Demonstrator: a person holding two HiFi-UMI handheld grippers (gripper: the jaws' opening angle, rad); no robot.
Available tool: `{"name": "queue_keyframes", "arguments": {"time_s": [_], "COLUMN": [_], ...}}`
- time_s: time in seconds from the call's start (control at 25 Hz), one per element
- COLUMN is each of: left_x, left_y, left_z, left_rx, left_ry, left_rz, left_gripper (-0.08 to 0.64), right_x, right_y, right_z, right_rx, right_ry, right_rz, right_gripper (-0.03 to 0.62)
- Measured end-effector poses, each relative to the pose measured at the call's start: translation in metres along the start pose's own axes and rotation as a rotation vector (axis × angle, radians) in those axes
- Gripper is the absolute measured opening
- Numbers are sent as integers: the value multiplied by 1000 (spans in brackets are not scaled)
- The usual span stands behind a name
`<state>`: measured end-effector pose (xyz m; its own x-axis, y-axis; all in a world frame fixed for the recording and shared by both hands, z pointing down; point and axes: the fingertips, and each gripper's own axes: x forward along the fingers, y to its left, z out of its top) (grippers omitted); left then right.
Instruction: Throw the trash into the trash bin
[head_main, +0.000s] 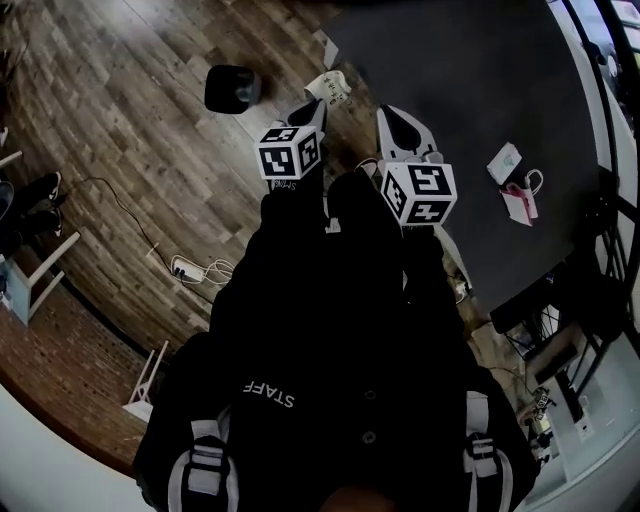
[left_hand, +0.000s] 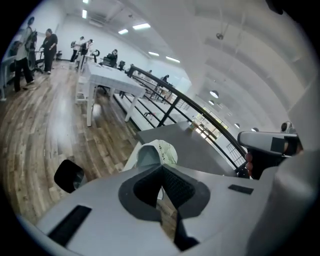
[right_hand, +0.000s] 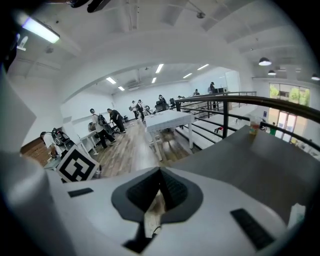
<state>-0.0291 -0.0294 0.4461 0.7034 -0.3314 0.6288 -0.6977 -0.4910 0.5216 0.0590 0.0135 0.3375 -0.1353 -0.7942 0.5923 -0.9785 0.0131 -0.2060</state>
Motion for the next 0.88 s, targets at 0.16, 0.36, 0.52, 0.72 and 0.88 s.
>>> {"name": "queue_keyframes", "arguments": {"time_s": [0.16,0.36,0.52,0.72,0.88], "left_x": [-21,-37,-44,-13,15], "left_y": [62,136,191,270,333], "left_z": [3,-5,-14,-57,-86], "left_rx": [-57,-119,-161,-182,-203], "left_ry": [-15,-23,-25,-19,-21], "left_rz": [67,145,214,297,343], "left_gripper": [3,3,3,3,3], "right_x": [45,105,152,229,293], "right_y": [48,94,123,128,133], "right_z": [8,-4,-18,-86,-135], "right_rx": [-23,-50,-95,-102,-112], "right_ry": [-9,46,106,165,205], "right_rz": [91,165,219,263,286], "right_gripper": [15,15,15,15,15]}}
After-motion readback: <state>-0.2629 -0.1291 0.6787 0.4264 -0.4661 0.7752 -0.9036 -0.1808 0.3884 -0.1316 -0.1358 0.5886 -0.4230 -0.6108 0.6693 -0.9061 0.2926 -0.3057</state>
